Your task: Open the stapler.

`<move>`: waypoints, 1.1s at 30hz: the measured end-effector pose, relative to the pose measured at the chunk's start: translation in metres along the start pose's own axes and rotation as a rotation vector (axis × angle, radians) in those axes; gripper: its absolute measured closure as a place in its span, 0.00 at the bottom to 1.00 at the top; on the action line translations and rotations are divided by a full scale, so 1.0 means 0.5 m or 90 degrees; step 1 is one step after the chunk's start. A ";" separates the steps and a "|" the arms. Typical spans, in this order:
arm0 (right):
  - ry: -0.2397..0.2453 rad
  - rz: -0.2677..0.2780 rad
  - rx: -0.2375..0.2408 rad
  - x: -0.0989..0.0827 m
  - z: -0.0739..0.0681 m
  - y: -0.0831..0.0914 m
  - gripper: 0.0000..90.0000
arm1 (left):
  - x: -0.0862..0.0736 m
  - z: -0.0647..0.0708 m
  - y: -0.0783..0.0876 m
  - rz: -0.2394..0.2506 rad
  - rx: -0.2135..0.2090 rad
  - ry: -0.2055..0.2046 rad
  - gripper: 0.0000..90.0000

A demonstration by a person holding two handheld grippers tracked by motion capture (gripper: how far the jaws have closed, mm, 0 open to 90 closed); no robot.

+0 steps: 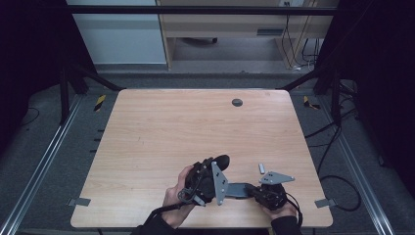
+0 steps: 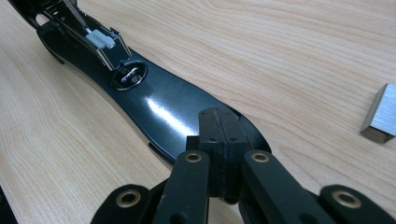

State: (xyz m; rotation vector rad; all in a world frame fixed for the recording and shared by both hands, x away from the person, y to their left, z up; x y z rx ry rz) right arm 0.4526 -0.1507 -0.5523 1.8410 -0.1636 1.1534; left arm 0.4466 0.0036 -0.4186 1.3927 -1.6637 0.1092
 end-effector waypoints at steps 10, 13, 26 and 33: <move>-0.001 -0.001 0.000 0.000 0.000 0.000 1.00 | -0.008 -0.018 0.012 0.007 0.006 0.032 0.64; -0.003 -0.002 0.000 0.000 0.000 0.000 1.00 | -0.010 -0.023 0.015 0.010 0.008 0.041 0.64; -0.004 -0.002 0.001 0.000 -0.001 0.000 1.00 | -0.027 -0.048 0.032 0.021 0.012 0.083 0.64; -0.007 -0.003 0.002 0.000 -0.001 0.000 1.00 | -0.043 -0.072 0.046 0.027 0.014 0.116 0.64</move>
Point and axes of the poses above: each handheld gripper's, and its own axes: y roughly backward along the jaws, x roughly out of its top, z roughly to its right, the point moved 9 cm from there along -y, roughly forward along the jaws
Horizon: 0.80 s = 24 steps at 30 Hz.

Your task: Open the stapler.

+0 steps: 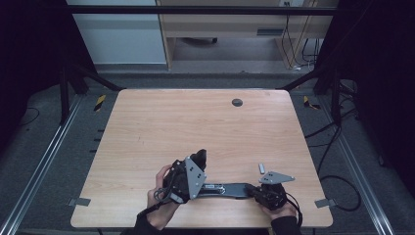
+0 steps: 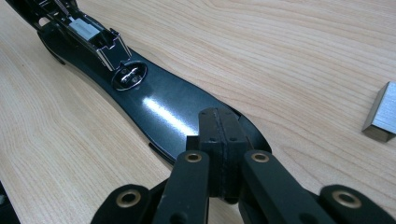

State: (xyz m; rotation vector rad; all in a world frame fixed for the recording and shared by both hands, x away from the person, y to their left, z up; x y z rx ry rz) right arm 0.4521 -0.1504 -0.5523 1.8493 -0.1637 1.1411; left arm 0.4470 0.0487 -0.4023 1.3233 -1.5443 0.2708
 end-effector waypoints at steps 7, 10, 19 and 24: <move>0.001 0.000 -0.001 0.000 0.000 0.000 1.00 | -0.009 -0.015 0.009 0.005 0.003 0.017 0.63; 0.002 0.000 -0.001 0.000 0.000 0.000 1.00 | -0.015 -0.023 0.014 0.005 0.007 0.023 0.63; 0.003 -0.002 -0.002 0.000 -0.001 0.000 1.00 | -0.027 -0.041 0.024 0.010 0.013 0.042 0.62; 0.004 -0.003 -0.001 0.000 -0.001 0.000 1.00 | -0.034 -0.050 0.028 0.010 0.013 0.051 0.62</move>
Point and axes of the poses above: each handheld gripper's, and its own axes: y roughly backward along the jaws, x roughly out of its top, z roughly to its right, the point moved 9 cm from there along -y, roughly forward along the jaws
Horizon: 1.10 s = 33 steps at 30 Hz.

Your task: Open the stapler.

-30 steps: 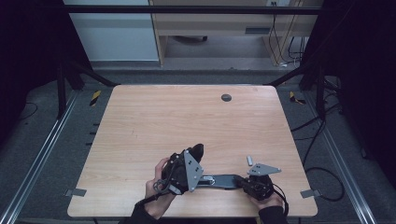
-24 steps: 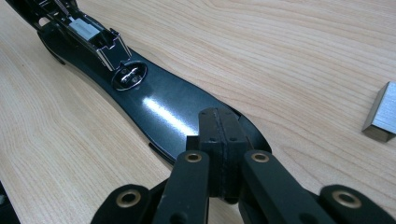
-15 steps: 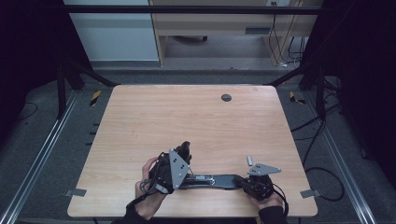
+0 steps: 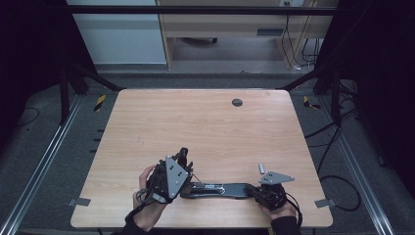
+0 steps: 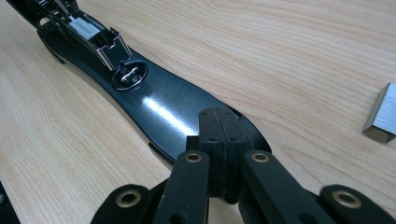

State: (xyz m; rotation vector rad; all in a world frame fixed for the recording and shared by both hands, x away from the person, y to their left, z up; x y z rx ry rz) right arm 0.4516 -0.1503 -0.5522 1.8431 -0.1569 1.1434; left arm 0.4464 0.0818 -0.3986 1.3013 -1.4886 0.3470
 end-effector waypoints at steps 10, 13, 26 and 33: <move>-0.002 0.000 0.001 0.000 -0.002 0.000 1.00 | -0.011 -0.016 0.007 0.003 -0.001 0.024 0.61; -0.002 0.000 0.001 0.000 -0.002 0.000 1.00 | -0.015 -0.022 0.009 0.004 -0.003 0.031 0.61; -0.003 0.000 0.002 0.000 -0.003 0.000 1.00 | -0.031 -0.041 0.018 0.007 -0.005 0.060 0.60; -0.002 0.001 0.003 0.000 -0.003 0.000 1.00 | -0.038 -0.048 0.021 0.007 -0.009 0.072 0.60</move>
Point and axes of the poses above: each handheld gripper's, and its own axes: y roughly backward along the jaws, x roughly out of its top, z roughly to its right, the point moved 9 cm from there along -y, roughly forward along the jaws
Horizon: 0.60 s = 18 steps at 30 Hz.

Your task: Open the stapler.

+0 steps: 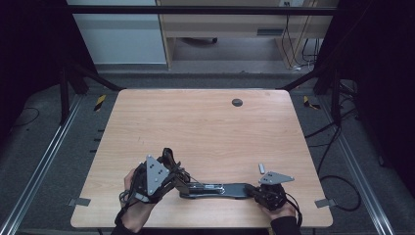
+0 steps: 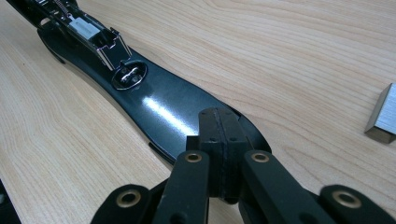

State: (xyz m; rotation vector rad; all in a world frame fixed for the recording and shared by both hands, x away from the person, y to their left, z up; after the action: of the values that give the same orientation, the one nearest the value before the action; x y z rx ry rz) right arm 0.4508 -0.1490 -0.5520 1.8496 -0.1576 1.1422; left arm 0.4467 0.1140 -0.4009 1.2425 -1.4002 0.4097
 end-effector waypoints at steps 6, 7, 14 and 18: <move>0.003 0.001 -0.003 0.000 0.001 -0.001 1.00 | -0.005 -0.006 0.002 0.003 -0.001 0.010 0.60; 0.003 0.002 -0.003 0.000 0.001 -0.001 1.00 | -0.006 -0.007 0.003 0.003 -0.001 0.013 0.60; 0.001 0.000 0.001 0.000 0.000 0.000 1.00 | -0.035 -0.043 0.012 -0.002 -0.008 0.069 0.59; 0.001 0.001 0.001 0.001 0.000 -0.001 1.00 | -0.043 -0.051 0.014 0.003 -0.010 0.080 0.58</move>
State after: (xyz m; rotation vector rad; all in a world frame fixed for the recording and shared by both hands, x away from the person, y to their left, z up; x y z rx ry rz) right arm 0.4512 -0.1487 -0.5520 1.8495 -0.1565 1.1453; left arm 0.4487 0.1467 -0.4097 1.1814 -1.2963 0.4716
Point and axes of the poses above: each handheld gripper's, and its own axes: y roughly backward along the jaws, x roughly out of its top, z roughly to its right, the point moved 9 cm from there along -y, roughly forward along the jaws
